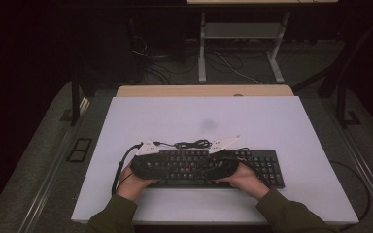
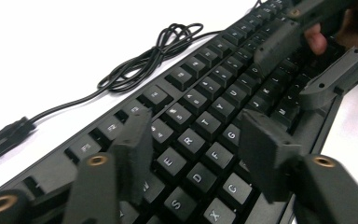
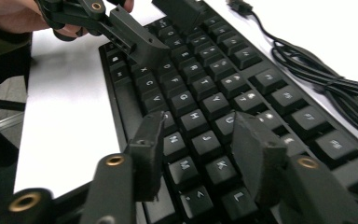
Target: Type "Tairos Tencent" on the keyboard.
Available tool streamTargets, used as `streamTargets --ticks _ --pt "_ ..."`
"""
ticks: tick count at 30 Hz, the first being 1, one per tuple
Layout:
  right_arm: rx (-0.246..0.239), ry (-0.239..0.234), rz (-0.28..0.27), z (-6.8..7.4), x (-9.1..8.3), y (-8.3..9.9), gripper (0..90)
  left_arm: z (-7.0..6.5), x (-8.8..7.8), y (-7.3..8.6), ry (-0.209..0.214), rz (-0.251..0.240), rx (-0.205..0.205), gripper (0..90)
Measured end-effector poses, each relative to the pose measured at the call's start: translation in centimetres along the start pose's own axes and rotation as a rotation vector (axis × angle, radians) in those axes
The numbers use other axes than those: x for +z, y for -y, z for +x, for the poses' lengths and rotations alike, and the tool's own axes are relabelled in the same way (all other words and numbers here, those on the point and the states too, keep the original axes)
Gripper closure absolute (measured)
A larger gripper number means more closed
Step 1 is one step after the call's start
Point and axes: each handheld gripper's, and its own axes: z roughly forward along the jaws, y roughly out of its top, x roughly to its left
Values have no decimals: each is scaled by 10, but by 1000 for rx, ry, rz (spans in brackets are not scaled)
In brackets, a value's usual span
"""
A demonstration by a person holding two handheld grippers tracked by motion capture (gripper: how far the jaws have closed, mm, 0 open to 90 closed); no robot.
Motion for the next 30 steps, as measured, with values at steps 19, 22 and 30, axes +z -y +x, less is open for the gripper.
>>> streamTargets --ticks 19,22,30 --pt "52 137 -31 -8 -21 15 311 -2 21 -14 69 56 56 847" --pt "55 155 -38 -9 -24 17 300 -2 24 -15 72 71 70 883" --pt "63 175 -42 -11 -28 20 294 -1 30 -16 74 90 84 886"
